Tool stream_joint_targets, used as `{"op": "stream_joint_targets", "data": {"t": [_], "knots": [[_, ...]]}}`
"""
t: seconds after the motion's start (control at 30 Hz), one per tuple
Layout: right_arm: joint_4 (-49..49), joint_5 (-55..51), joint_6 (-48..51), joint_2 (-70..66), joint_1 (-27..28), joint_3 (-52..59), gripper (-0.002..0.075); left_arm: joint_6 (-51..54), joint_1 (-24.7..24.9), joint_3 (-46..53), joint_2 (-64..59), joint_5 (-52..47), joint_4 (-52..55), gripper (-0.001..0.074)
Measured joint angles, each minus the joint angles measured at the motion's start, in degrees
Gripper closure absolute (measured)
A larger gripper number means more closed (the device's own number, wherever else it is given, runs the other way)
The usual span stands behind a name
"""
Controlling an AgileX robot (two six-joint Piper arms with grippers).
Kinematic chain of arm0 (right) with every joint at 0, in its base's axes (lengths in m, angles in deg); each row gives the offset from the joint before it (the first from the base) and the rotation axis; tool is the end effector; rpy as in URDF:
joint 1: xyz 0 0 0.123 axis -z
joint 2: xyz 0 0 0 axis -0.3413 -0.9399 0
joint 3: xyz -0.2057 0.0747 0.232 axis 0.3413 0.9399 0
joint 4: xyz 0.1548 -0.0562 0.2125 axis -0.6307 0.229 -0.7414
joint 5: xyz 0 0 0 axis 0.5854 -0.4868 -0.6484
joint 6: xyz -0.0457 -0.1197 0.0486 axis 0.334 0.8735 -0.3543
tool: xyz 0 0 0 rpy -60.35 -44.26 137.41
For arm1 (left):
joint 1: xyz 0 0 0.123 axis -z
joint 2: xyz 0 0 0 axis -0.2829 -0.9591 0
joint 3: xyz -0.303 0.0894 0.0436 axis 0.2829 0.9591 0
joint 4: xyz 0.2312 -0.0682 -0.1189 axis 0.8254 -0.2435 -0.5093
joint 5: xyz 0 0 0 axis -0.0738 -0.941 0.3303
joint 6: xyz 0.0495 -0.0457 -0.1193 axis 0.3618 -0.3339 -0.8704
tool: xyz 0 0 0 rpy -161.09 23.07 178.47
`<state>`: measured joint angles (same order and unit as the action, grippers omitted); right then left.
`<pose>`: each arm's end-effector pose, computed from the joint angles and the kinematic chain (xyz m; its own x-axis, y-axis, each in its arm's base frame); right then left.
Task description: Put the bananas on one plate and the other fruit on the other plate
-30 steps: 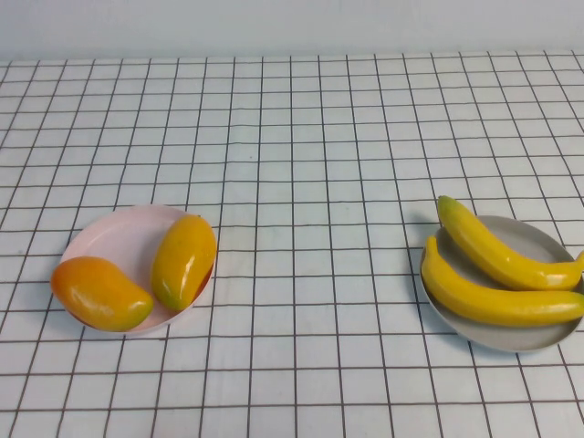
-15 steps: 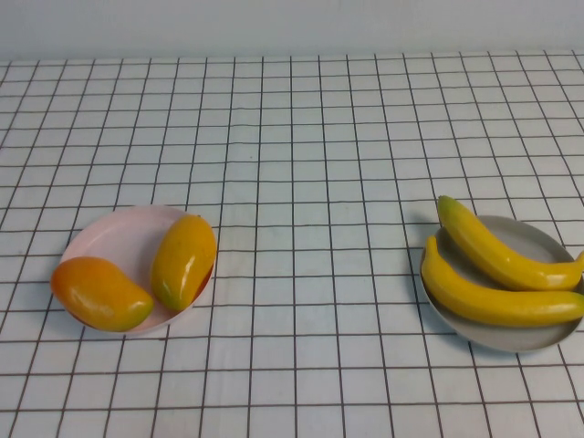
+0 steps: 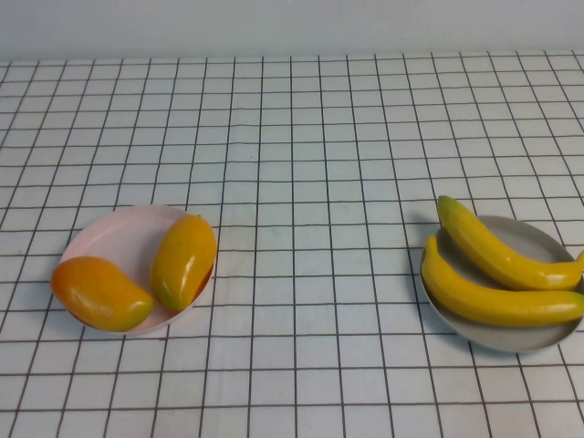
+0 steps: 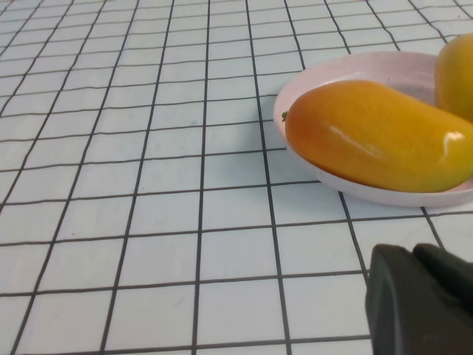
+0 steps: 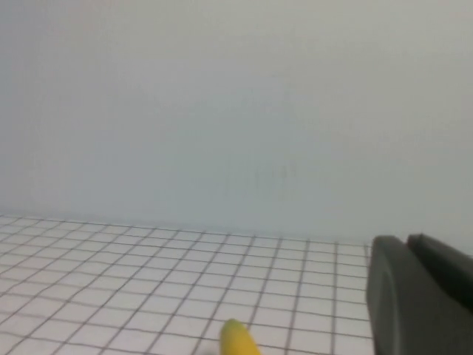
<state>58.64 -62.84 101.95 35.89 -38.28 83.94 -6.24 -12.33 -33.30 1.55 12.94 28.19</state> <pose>0.0868 0.0199 0.2303 0.1965 0.0600 -0.9787 -0.2557 0.9667 0.0079 0.0796 -0.0007 0.1574 -0.2937 0.0883 -0.9518 0.0569 0.9956 0.0748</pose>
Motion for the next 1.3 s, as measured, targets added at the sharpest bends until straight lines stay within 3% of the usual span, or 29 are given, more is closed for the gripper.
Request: {"op": "stream_joint_targets", "data": {"t": [0.2, 0.37, 0.63, 1.3], "knots": [[0.34, -10.24, -5.33, 4.31, 11.53, 0.0, 0.0741, 0.0, 0.0, 0.0, 0.0, 0.0, 0.0, 0.0738], [5.61, -20.96, -15.02, 4.31, 16.17, 0.0, 0.0741, 0.0, 0.0, 0.0, 0.13, 0.0, 0.0, 0.0738], [18.83, -31.69, -24.92, 4.31, 16.52, 0.26, 0.0741, 0.0, 0.0, 0.0, 0.12, 0.0, 0.0, 0.0738], [17.62, -32.57, -26.54, 4.31, 16.52, 0.36, 0.0742, 0.0, 0.0, 0.0, 0.12, 0.0, 0.0, 0.0739]]}}
